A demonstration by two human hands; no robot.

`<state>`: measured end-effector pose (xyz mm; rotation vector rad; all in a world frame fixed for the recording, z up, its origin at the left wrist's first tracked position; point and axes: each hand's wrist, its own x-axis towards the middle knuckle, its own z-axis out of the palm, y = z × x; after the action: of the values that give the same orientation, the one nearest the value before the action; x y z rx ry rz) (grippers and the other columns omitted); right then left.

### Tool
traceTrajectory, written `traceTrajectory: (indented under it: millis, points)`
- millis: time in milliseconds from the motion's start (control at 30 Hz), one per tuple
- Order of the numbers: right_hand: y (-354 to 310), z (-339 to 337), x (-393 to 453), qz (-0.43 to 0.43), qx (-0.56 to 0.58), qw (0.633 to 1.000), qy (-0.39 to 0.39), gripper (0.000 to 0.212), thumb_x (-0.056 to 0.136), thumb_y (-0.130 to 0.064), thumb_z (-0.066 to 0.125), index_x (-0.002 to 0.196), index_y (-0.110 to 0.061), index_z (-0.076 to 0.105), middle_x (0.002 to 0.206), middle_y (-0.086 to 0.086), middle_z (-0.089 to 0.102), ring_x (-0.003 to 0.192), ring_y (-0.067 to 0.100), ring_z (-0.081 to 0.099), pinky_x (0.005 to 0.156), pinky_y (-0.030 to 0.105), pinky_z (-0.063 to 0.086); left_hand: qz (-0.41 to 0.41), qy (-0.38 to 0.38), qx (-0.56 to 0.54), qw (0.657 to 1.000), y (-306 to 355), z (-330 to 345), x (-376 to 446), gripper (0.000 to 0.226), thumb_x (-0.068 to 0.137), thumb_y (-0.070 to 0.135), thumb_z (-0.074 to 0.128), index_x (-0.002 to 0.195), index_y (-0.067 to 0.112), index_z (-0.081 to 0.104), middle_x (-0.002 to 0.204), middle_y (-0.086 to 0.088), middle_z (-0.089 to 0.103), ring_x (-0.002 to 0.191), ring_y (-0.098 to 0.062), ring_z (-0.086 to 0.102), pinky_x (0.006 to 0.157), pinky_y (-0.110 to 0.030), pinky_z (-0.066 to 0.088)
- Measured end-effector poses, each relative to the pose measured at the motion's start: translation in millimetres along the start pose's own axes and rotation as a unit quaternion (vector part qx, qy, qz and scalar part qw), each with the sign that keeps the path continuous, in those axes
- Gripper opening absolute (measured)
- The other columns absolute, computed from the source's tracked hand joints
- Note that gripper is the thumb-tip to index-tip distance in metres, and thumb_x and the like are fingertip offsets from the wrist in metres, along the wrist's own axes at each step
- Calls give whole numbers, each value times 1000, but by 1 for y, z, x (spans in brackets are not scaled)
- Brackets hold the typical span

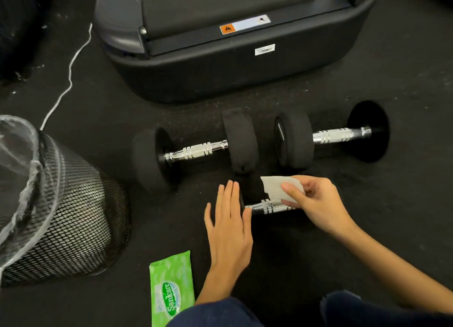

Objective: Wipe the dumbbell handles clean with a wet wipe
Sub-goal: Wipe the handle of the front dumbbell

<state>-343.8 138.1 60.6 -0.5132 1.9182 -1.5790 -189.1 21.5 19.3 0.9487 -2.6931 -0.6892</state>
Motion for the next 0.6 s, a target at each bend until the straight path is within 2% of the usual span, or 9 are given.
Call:
traceTrajectory:
  millis: [67, 133, 233, 300, 367, 433, 533, 600]
  points:
    - [5, -3, -4, -56, -124, 991, 3, 18, 93, -15, 65, 105, -24, 75, 93, -6, 77, 91, 6, 71, 80, 22, 57, -2, 6, -5, 1000, 0, 1, 0, 56, 101, 43, 15, 155, 25, 18, 162, 13, 15, 149, -2, 0, 121, -43, 8]
    - [10, 3, -6, -117, -254, 960, -7, 26, 94, -18, 64, 119, -23, 70, 110, -10, 73, 101, -5, 65, 86, 11, 49, -1, 6, -18, 1000, 0, 0, 0, 56, 101, 41, 16, 154, 26, 22, 161, 15, 18, 149, -1, 2, 121, -44, 6]
    - [16, 23, -6, -164, -340, 919, -117, 40, 97, -15, 58, 136, -20, 56, 138, -6, 58, 132, 2, 47, 115, 19, 29, -2, 4, -43, 999, -2, -3, 0, 56, 100, 41, 14, 153, 28, 26, 159, 18, 21, 148, 2, 4, 121, -43, 6]
    - [25, 35, -7, -197, -403, 877, -172, 42, 99, -21, 54, 141, -17, 51, 145, -3, 51, 140, 6, 38, 120, 21, 14, 1, -4, -39, 999, -5, -4, 1, 56, 100, 41, 12, 153, 30, 25, 159, 19, 20, 147, 4, 3, 121, -43, 4]
    - [35, 39, -9, -210, -434, 858, -176, 45, 101, -25, 50, 144, -15, 46, 150, -1, 45, 143, 8, 33, 119, 20, 7, 4, -8, -31, 999, -7, -4, 2, 56, 100, 41, 11, 153, 31, 24, 159, 18, 21, 147, 5, 2, 121, -42, 4]
    - [44, 35, -13, -229, -469, 836, -168, 46, 101, -29, 44, 145, -16, 45, 150, 0, 44, 143, 8, 31, 121, 24, 11, 1, -5, -38, 999, -6, -4, 2, 55, 100, 42, 12, 152, 31, 26, 158, 18, 23, 147, 5, 3, 121, -43, 4]
    - [53, 23, -19, -265, -532, 787, -164, 52, 94, -31, 36, 142, -16, 49, 146, 2, 49, 139, 11, 39, 118, 31, 20, 1, -5, -47, 999, -5, -5, 1, 54, 100, 42, 14, 151, 30, 26, 158, 18, 24, 147, 4, 5, 121, -44, 5]
    - [53, 20, -14, -264, -538, 785, -156, 49, 96, -29, 38, 144, -18, 47, 147, 1, 48, 138, 11, 41, 120, 30, 20, 3, -5, -46, 999, -5, -5, -1, 53, 101, 41, 15, 151, 31, 26, 158, 18, 24, 147, 4, 5, 121, -45, 5]
